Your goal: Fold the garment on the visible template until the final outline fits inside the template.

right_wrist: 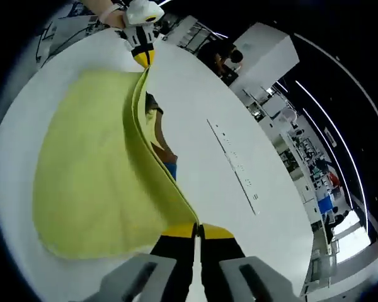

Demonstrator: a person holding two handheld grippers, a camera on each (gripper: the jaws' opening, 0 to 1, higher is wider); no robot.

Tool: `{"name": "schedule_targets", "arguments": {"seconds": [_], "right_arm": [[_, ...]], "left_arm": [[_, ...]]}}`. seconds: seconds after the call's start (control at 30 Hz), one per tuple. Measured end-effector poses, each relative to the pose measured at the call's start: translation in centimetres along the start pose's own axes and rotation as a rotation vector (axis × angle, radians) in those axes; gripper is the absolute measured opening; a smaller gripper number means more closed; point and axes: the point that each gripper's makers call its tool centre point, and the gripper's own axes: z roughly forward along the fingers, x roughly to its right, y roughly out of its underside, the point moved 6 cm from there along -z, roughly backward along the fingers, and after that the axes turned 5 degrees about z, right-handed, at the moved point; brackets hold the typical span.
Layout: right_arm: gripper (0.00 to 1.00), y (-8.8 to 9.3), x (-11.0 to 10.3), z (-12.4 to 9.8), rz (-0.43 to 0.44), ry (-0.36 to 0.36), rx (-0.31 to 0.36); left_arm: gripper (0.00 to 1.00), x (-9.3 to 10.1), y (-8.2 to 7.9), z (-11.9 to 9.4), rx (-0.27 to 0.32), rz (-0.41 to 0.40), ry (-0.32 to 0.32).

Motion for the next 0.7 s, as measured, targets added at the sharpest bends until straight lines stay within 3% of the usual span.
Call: {"name": "schedule_targets", "arguments": {"seconds": [0.1,0.27,0.57,0.7], "right_arm": [[0.00,0.7,0.2,1.0,0.100,-0.015,-0.028],[0.00,1.2,0.4,1.6,0.169,-0.025,-0.042],[0.00,1.3,0.4,1.9,0.183,-0.032,-0.039],[0.04,1.3,0.4,1.7,0.188,-0.031,-0.024]], "left_arm": [[0.00,0.2,1.1,1.0,-0.053,-0.169,0.027],[0.00,0.2,2.0,1.7,-0.074,-0.276,0.041],[0.00,0.3,1.9,1.9,-0.058,-0.289,0.038],[0.03,0.1,1.6,1.6,0.015,-0.309,0.031]]}}
